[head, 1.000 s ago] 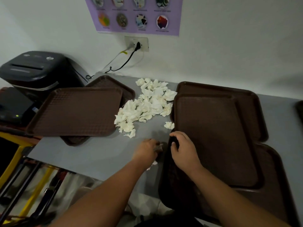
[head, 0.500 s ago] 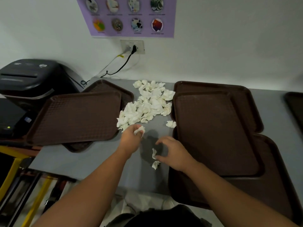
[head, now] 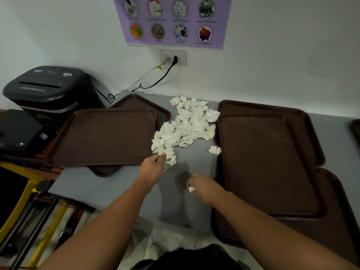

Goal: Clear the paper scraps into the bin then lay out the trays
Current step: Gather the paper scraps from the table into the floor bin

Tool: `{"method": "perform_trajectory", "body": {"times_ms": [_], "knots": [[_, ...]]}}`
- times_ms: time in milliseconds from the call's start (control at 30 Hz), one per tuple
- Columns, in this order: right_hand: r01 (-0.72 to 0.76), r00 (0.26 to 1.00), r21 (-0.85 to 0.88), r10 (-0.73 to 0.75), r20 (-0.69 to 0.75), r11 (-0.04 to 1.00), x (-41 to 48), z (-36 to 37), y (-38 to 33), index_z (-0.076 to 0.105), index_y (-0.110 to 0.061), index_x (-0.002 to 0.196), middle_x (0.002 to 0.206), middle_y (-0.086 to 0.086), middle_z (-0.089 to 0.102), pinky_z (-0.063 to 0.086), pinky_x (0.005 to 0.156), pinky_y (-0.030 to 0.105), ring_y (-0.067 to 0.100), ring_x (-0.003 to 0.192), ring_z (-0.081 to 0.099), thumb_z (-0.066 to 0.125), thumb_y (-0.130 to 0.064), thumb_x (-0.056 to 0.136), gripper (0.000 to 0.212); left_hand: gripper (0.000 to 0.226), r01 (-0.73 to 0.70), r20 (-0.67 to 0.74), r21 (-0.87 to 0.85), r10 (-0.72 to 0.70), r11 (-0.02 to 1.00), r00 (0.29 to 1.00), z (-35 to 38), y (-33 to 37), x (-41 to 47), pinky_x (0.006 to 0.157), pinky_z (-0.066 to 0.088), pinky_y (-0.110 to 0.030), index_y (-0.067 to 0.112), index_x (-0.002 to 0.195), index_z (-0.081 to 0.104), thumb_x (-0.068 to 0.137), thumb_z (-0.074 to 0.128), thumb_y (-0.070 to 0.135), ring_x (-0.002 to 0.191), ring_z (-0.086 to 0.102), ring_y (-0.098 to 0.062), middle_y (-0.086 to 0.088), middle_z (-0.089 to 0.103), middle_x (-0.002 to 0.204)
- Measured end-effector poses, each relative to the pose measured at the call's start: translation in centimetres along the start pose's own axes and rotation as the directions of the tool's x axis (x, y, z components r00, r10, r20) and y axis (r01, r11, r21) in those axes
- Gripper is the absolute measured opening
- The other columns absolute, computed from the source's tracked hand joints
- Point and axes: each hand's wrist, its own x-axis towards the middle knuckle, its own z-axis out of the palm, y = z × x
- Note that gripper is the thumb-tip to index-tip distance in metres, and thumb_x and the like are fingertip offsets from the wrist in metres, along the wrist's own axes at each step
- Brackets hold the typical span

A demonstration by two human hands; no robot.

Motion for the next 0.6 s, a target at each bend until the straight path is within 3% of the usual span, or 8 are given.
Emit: {"method": "perform_trajectory", "body": {"times_ms": [67, 167, 267, 367, 433, 500, 600], "knots": [[-0.02, 1.0, 0.056, 0.021, -0.023, 0.998, 0.6, 0.1, -0.3, 0.062, -0.013, 0.116, 0.12, 0.011, 0.057, 0.044, 0.092, 0.034, 0.03, 0.11, 0.056, 0.052, -0.01, 0.093, 0.026, 0.047, -0.015, 0.002, 0.007, 0.015, 1.0, 1.0, -0.3, -0.1, -0.5, 0.052, 0.032, -0.03, 0.017, 0.062, 0.044, 0.096, 0.053, 0.049, 0.05, 0.034, -0.014, 0.001, 0.044, 0.056], [-0.019, 0.986, 0.378, 0.081, -0.148, 0.926, 1.1, 0.1, -1.4, 0.065, -0.016, 0.111, 0.113, 0.005, 0.065, 0.046, 0.087, 0.03, 0.021, 0.102, 0.06, 0.048, -0.007, 0.094, 0.025, 0.051, -0.071, -0.039, 0.091, 0.075, 0.993, 0.996, -1.0, -0.2, -1.7, 0.052, 0.032, -0.03, 0.013, 0.062, 0.042, 0.097, 0.053, 0.048, 0.05, 0.033, -0.012, -0.002, 0.041, 0.057], [0.027, 0.985, 0.588, 0.077, -0.152, 0.808, 2.5, -0.6, -3.5, 0.064, -0.022, 0.084, 0.087, 0.0, 0.066, 0.043, 0.068, 0.025, 0.014, 0.079, 0.058, 0.048, -0.007, 0.092, 0.023, 0.06, -0.115, -0.152, 0.271, 0.161, 0.956, 0.975, -2.6, -0.7, -3.0, 0.051, 0.036, -0.035, 0.003, 0.062, 0.042, 0.098, 0.051, 0.05, 0.05, 0.039, -0.015, -0.008, 0.045, 0.055], [0.077, 0.99, 0.727, 0.037, -0.139, 0.683, 4.0, -1.5, -6.6, 0.052, -0.011, 0.064, 0.058, -0.006, 0.047, 0.035, 0.06, 0.03, 0.01, 0.057, 0.042, 0.049, -0.022, 0.081, 0.021, 0.059, -0.085, -0.25, 0.326, 0.173, 0.942, 0.953, -4.5, -2.3, -4.5, 0.053, 0.038, -0.039, 0.005, 0.059, 0.038, 0.099, 0.051, 0.046, 0.05, 0.044, -0.022, -0.012, 0.045, 0.052], [0.139, 0.988, 0.731, -0.041, -0.15, 0.668, 4.9, -1.4, -8.6, 0.043, -0.014, 0.057, 0.053, -0.008, 0.038, 0.032, 0.057, 0.031, 0.008, 0.052, 0.036, 0.053, -0.033, 0.085, 0.035, 0.058, -0.036, -0.318, 0.296, 0.134, 0.955, 0.938, -5.8, -3.4, -5.7, 0.054, 0.038, -0.041, 0.006, 0.058, 0.036, 0.099, 0.051, 0.044, 0.05, 0.043, -0.023, -0.01, 0.041, 0.05], [0.203, 0.978, 0.647, -0.125, -0.165, 0.735, 5.7, -1.0, -10.7, 0.036, -0.017, 0.053, 0.05, -0.006, 0.034, 0.029, 0.053, 0.033, 0.007, 0.049, 0.033, 0.054, -0.042, 0.093, 0.051, 0.057, 0.01, -0.387, 0.241, 0.087, 0.97, 0.918, -7.1, -4.6, -7.1, 0.053, 0.038, -0.04, 0.008, 0.057, 0.037, 0.1, 0.051, 0.041, 0.047, 0.042, -0.017, -0.008, 0.041, 0.049], [0.314, 0.949, 0.57, -0.258, -0.18, 0.759, 6.7, 0.4, -14.3, 0.031, -0.016, 0.05, 0.048, -0.005, 0.031, 0.027, 0.052, 0.035, 0.011, 0.048, 0.031, 0.051, -0.04, 0.098, 0.057, 0.056, 0.086, -0.482, 0.159, 0.001, 0.984, 0.876, -9.2, -7.0, -9.7, 0.051, 0.039, -0.04, 0.007, 0.057, 0.041, 0.1, 0.051, 0.041, 0.044, 0.042, -0.013, -0.012, 0.045, 0.05]]}}
